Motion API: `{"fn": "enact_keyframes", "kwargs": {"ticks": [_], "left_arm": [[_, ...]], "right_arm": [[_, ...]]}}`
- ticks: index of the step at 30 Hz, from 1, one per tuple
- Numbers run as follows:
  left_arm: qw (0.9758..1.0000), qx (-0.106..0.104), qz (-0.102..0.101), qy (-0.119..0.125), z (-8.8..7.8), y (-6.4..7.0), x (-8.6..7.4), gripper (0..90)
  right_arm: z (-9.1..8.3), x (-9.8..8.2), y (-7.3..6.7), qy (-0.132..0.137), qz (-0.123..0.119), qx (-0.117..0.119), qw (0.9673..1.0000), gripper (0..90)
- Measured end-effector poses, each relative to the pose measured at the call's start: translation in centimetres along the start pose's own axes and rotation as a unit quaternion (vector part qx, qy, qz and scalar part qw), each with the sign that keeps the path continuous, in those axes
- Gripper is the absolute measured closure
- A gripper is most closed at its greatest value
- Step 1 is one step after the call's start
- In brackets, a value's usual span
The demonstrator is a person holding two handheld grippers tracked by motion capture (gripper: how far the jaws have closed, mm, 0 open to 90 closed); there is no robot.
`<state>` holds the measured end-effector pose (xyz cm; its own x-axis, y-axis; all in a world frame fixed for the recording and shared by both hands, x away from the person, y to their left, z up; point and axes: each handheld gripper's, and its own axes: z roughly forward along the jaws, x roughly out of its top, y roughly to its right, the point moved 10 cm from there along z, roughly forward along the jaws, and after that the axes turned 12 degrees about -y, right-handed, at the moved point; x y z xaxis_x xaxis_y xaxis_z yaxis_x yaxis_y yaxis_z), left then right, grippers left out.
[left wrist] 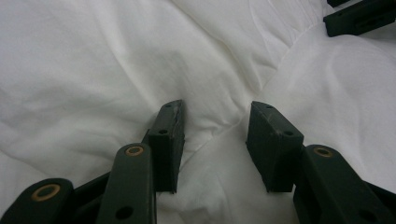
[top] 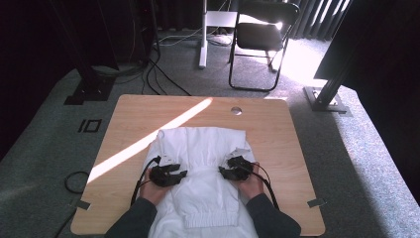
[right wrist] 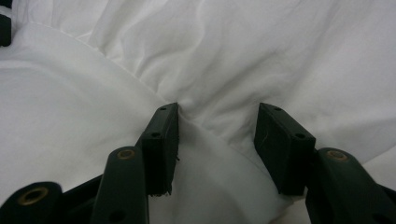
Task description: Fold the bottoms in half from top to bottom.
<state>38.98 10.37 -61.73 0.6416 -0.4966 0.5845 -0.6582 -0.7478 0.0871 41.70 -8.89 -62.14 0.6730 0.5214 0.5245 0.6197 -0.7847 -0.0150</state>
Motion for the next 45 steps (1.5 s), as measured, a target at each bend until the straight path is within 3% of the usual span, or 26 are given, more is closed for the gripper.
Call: {"fn": "enact_keyframes", "kwargs": {"ticks": [3,5,9,11,12,13,16,18,19,20,21,22,23,25,26,28,31,32,33,36,37,39,41,45], "left_arm": [[0.9999,-0.001,0.006,-0.011,-0.7,0.2,0.0,55.5],[0.9997,0.021,0.005,0.011,-1.9,-0.7,1.3,53.0],[0.9947,0.084,-0.033,0.049,-4.0,-5.1,4.6,45.1],[0.9899,0.115,-0.067,0.051,-4.3,-8.2,6.0,41.4],[0.9860,0.133,-0.086,0.050,-4.3,-10.0,6.7,40.8],[0.9841,0.136,-0.104,0.047,-4.0,-11.2,7.1,40.0],[0.9812,0.130,-0.138,0.034,-2.6,-13.7,7.8,38.1],[0.9812,0.115,-0.154,0.021,-1.5,-14.5,7.9,37.9],[0.9825,0.106,-0.152,0.011,-1.0,-14.7,7.7,40.6],[0.9825,0.106,-0.152,0.011,-1.0,-14.7,7.7,53.7],[0.9831,0.119,-0.138,-0.010,-0.5,-15.0,7.1,53.7],[0.9821,0.131,-0.135,-0.013,-0.6,-15.3,6.7,76.6],[0.9807,0.132,-0.144,-0.004,-0.8,-15.6,6.4,87.5],[0.9762,0.137,-0.168,0.003,-1.3,-16.5,5.5,89.1],[0.9753,0.131,-0.178,0.004,-1.4,-16.7,5.2,89.1],[0.9753,0.125,-0.182,0.003,-1.4,-16.9,4.6,86.8],[0.9751,0.131,-0.179,0.005,-1.4,-17.0,4.5,74.8],[0.9756,0.113,-0.186,0.027,-1.3,-16.9,5.3,59.2],[0.9762,0.109,-0.185,0.033,-1.3,-16.8,5.5,54.8],[0.9782,0.097,-0.183,0.019,-0.5,-16.8,5.6,40.4],[0.9780,0.098,-0.183,0.019,-0.3,-16.9,5.6,38.8],[0.9780,0.083,-0.191,0.016,0.2,-16.9,5.5,36.1],[0.9770,0.081,-0.197,0.007,0.7,-17.0,5.3,34.2],[0.9784,0.074,-0.193,-0.002,1.3,-16.8,5.0,33.3]], "right_arm": [[-0.3,-0.5,-0.6,0.002,-0.007,-0.003,1.0000,49.1],[-0.3,-0.6,-0.7,0.003,-0.007,-0.003,1.0000,49.1],[-0.3,-0.6,-0.6,0.005,-0.007,0.001,1.0000,49.0],[-0.3,-0.6,-0.6,0.006,-0.006,0.002,1.0000,49.0],[-0.3,-0.6,-0.6,0.007,-0.005,0.003,1.0000,49.0],[-0.3,-0.6,-0.6,0.008,-0.006,0.003,0.9999,49.0],[-0.3,-0.6,-0.5,0.010,-0.007,0.005,0.9999,49.0],[-0.3,-0.6,-0.5,0.011,-0.007,0.007,0.9999,49.0],[-0.3,-0.6,-0.5,0.010,-0.006,0.009,0.9999,49.1],[-0.3,-0.6,-0.5,0.010,-0.006,0.009,0.9999,49.1],[-0.3,-0.6,-0.5,0.011,-0.007,0.009,0.9999,49.4],[-0.3,-0.6,-0.4,0.011,-0.007,0.009,0.9999,50.3],[-0.3,-0.7,-0.4,0.011,-0.009,0.007,0.9999,51.3],[-0.3,-0.7,-0.3,0.010,-0.011,0.005,0.9999,51.7],[-0.3,-0.7,-0.4,0.011,-0.010,0.006,0.9999,51.7],[-0.3,-0.7,-0.4,0.010,-0.010,0.005,0.9999,51.8],[-0.3,-0.6,-0.3,0.007,-0.006,0.009,0.9999,51.7],[-0.6,-0.3,0.1,0.004,0.007,0.026,0.9996,52.9],[-0.9,0.2,0.5,0.020,0.011,0.028,0.9993,52.1],[-2.4,2.1,3.4,0.070,0.032,0.001,0.9970,48.9],[-2.7,2.8,4.7,0.081,0.049,-0.002,0.9955,46.1],[-2.6,3.8,7.6,0.082,0.089,-0.008,0.9926,41.0],[-2.1,4.8,10.1,0.081,0.120,-0.014,0.9894,37.1],[-0.5,6.5,13.0,0.074,0.151,-0.012,0.9857,32.5]]}}
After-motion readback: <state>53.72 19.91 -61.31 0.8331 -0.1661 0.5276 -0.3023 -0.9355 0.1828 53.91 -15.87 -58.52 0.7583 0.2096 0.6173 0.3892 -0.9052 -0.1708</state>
